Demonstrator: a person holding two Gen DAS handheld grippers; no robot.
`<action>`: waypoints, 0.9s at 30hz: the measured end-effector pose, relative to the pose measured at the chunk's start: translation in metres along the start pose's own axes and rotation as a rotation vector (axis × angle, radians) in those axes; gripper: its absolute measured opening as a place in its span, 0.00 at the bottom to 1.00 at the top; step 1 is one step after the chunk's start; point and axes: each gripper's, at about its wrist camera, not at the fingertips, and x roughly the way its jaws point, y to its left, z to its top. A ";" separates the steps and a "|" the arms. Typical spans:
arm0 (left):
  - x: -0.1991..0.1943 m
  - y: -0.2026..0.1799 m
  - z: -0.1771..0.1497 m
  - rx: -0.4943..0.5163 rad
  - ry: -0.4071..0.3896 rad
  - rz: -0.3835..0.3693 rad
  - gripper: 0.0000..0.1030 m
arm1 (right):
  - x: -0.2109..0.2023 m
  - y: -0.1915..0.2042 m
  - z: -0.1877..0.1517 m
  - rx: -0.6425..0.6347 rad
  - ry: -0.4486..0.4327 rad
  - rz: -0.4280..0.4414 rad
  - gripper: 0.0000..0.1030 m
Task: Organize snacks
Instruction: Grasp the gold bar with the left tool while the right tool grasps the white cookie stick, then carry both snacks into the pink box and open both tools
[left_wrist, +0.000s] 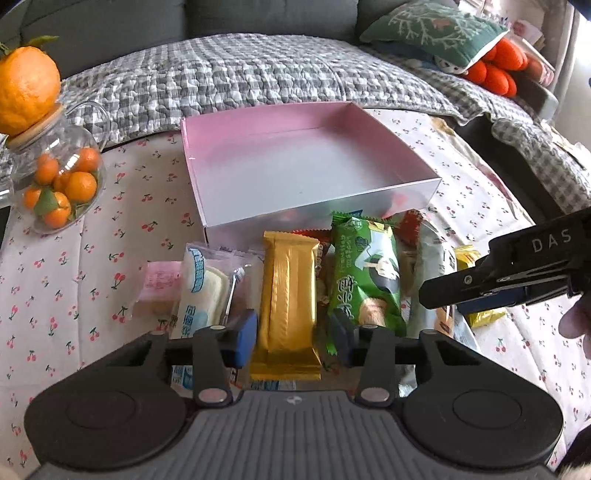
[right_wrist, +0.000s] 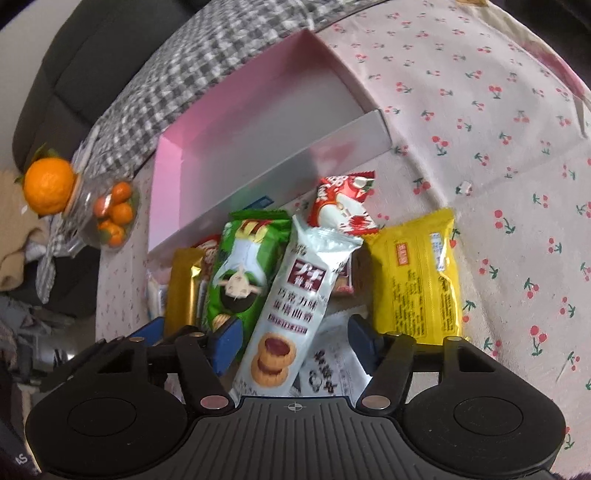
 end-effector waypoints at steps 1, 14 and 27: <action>0.001 -0.001 0.000 0.004 -0.002 0.004 0.37 | 0.001 0.000 0.001 0.002 -0.004 -0.006 0.58; 0.013 -0.005 0.009 0.024 -0.006 0.092 0.29 | 0.013 0.003 0.001 0.024 0.021 0.014 0.30; -0.008 -0.004 0.015 -0.019 -0.051 0.060 0.27 | -0.010 0.001 0.002 0.027 -0.017 0.064 0.28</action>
